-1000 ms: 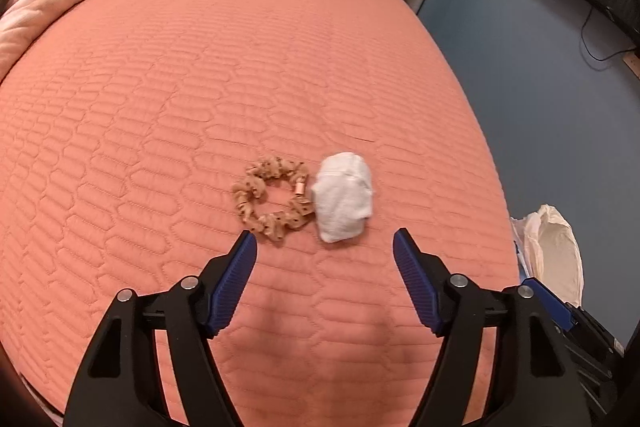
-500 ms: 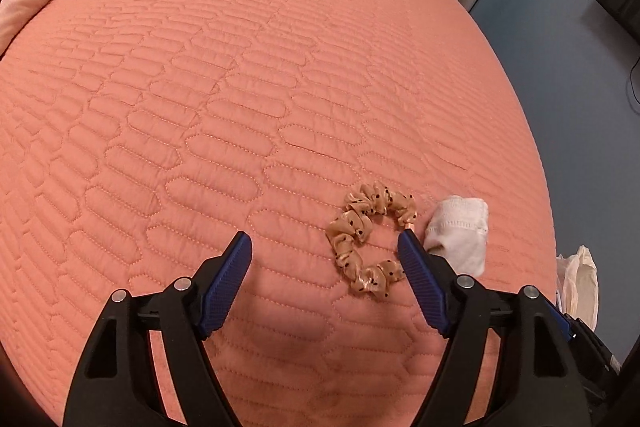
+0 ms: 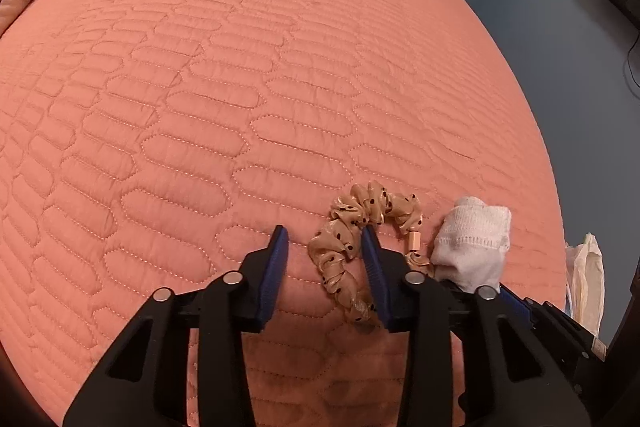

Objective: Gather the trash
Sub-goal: 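Close left tool on brown scrunchie while right tool closes on white sock, then lift and carry scrunchie and sock over the wastebasket with both tools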

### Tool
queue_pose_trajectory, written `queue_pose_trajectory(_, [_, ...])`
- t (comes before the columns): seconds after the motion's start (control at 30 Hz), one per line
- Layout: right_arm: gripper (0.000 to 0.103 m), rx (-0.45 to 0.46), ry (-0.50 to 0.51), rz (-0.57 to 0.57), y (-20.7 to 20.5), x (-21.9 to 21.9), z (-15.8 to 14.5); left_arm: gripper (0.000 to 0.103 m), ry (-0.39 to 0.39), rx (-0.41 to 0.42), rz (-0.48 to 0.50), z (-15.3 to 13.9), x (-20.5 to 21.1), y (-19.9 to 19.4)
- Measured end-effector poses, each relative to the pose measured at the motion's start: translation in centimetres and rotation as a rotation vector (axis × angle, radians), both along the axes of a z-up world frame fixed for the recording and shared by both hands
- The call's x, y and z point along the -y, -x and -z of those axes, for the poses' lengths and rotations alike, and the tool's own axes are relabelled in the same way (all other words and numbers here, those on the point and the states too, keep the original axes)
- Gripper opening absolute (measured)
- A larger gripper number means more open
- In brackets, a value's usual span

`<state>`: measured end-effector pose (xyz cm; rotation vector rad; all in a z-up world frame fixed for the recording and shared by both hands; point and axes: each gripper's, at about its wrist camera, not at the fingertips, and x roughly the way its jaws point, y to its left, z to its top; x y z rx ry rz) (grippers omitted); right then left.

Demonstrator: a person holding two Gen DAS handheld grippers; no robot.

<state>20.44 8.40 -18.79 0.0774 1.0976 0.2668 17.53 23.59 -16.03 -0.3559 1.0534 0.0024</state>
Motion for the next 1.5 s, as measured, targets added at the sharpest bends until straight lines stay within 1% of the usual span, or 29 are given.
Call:
queue_pose_trajectory(0.03, [0.029, 0.001, 0.0, 0.0, 0.1, 0.0, 0.0, 0.021, -0.001, 0.001, 0.006, 0.0, 0.2, 0.0])
queue_pose_trajectory(0.1, [0.024, 0.004, -0.006, 0.002, 0.3, 0.1, -0.1, 0.016, 0.002, 0.003, 0.016, -0.1, 0.5, 0.0])
queue_pose_trajectory(0.13, [0.021, 0.006, -0.01, 0.002, 0.4, 0.2, -0.2, 0.014, 0.002, 0.007, 0.019, -0.2, 0.7, 0.0])
queue_pose_trajectory(0.2, [0.02, 0.011, -0.018, 0.006, 0.6, 0.6, -0.7, 0.013, 0.001, 0.014, 0.029, -0.6, 1.1, 0.1])
queue_pose_trajectory(0.47, [0.02, 0.056, -0.064, 0.054, 2.4, 3.4, -3.3, 0.013, -0.002, 0.062, 0.068, -3.3, 3.0, 1.6])
queue_pose_trajectory(0.67, [0.02, 0.105, -0.083, 0.096, 4.2, 6.3, -5.7, 0.013, -0.017, 0.108, 0.114, -5.6, 5.7, 2.5])
queue_pose_trajectory(0.8, [0.02, 0.133, -0.094, 0.13, 5.3, 8.8, -7.1, 0.013, -0.027, 0.139, 0.155, -7.2, 8.0, 3.0])
queue_pose_trajectory(1.1, [0.02, 0.185, -0.109, 0.205, 7.8, 14.4, -9.3, 0.013, -0.043, 0.186, 0.241, -9.4, 14.1, 4.4])
queue_pose_trajectory(1.5, [0.02, 0.224, -0.14, 0.319, 11.0, 21.9, -10.6, 0.013, -0.074, 0.227, 0.362, -11.4, 21.5, 6.4])
